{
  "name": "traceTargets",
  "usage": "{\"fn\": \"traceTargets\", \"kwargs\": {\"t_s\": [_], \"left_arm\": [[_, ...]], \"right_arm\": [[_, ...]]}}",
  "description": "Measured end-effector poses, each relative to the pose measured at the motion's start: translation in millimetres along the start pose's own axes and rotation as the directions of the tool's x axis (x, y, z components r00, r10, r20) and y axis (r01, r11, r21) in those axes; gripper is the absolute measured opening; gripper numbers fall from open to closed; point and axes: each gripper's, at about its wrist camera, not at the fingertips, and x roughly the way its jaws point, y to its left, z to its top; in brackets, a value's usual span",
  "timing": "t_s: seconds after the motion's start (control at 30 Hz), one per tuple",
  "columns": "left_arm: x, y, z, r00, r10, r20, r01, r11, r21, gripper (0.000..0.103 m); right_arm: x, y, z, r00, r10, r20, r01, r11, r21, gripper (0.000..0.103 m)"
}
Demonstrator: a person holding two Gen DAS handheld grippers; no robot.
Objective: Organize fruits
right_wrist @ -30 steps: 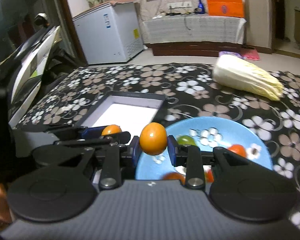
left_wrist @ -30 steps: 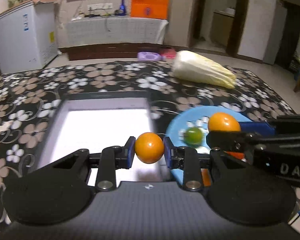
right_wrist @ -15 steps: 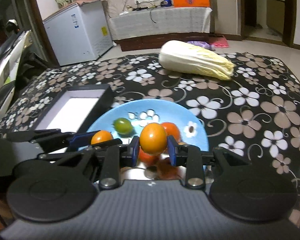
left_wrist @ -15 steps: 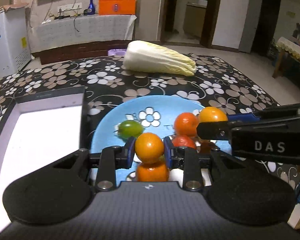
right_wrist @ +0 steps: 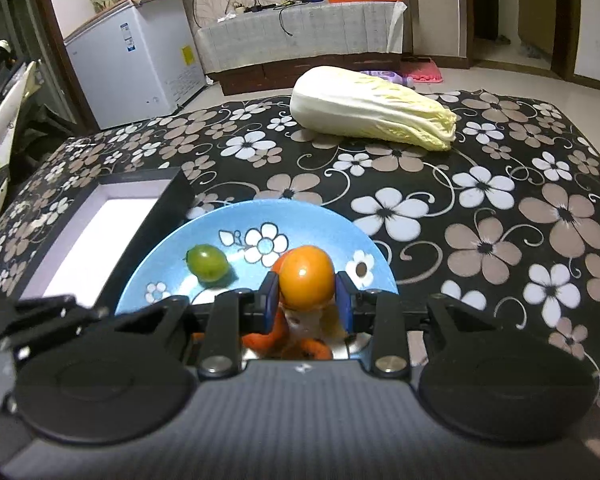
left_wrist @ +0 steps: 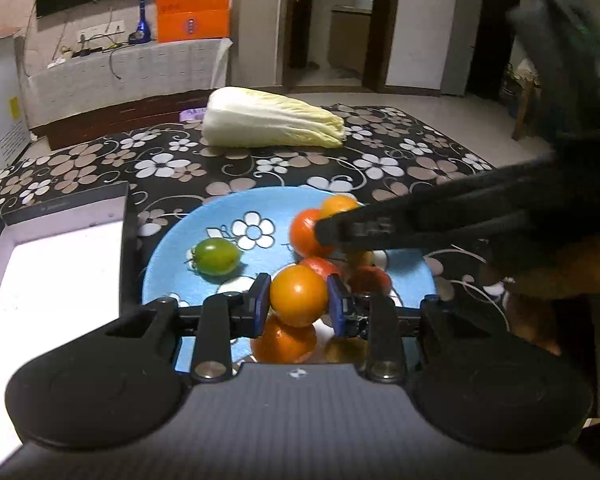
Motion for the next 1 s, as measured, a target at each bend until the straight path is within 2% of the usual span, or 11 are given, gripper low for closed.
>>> {"fn": "traceTargets", "kwargs": {"t_s": [0.1, 0.13, 0.2, 0.23, 0.37, 0.57, 0.63, 0.67, 0.73, 0.9, 1.0], "left_arm": [[0.3, -4.1, -2.6, 1.0, 0.001, -0.01, -0.001, 1.0, 0.011, 0.039], [-0.9, -6.1, -3.4, 1.0, -0.003, -0.009, 0.003, 1.0, 0.017, 0.044], [-5.1, -10.6, -5.6, 1.0, -0.008, 0.004, 0.007, 0.999, 0.032, 0.054], [-7.7, -12.9, -6.7, 1.0, -0.006, 0.012, 0.005, 0.999, 0.04, 0.062], [-14.5, -21.3, -9.1, 0.999, 0.023, 0.024, -0.025, 0.997, 0.068, 0.081], [-32.9, -28.0, -13.7, 0.994, 0.071, 0.078, -0.079, 0.991, 0.108, 0.101], [-40.3, -30.5, -15.8, 0.992, 0.079, 0.098, -0.09, 0.988, 0.121, 0.102], [-43.5, -31.4, -16.7, 0.991, 0.083, 0.104, -0.096, 0.988, 0.125, 0.102], [-48.4, -33.6, -18.2, 0.989, 0.099, 0.112, -0.113, 0.985, 0.127, 0.103], [-59.1, -34.5, -21.5, 0.989, 0.101, 0.108, -0.113, 0.988, 0.109, 0.103], [-63.8, -34.0, -24.3, 0.986, 0.131, 0.099, -0.141, 0.985, 0.097, 0.103]], "right_arm": [[4.0, 3.8, -0.5, 1.0, -0.006, -0.007, 0.006, 1.0, -0.01, 0.037], [2.9, 5.3, -1.4, 1.0, 0.005, 0.002, -0.005, 1.0, -0.017, 0.039], [-0.1, 8.0, -2.0, 0.999, 0.027, 0.022, -0.026, 0.999, -0.036, 0.048], [-1.6, 9.3, -2.8, 0.999, 0.033, 0.032, -0.032, 0.998, -0.046, 0.052], [-7.9, 9.9, -3.5, 0.997, 0.038, 0.064, -0.035, 0.998, -0.049, 0.052], [-36.9, 7.4, -7.8, 0.993, 0.021, 0.119, -0.022, 1.0, 0.003, 0.052], [-46.7, 8.0, -10.8, 0.991, -0.001, 0.134, 0.0, 1.0, 0.01, 0.056], [-52.3, 7.5, -12.6, 0.989, -0.021, 0.145, 0.018, 1.0, 0.022, 0.064], [-61.3, 5.5, -17.1, 0.985, -0.058, 0.16, 0.051, 0.997, 0.051, 0.074], [-84.2, 0.3, -29.4, 0.98, -0.095, 0.173, 0.074, 0.99, 0.123, 0.075], [-91.2, -1.0, -36.3, 0.983, -0.136, 0.126, 0.116, 0.981, 0.157, 0.076]]}}
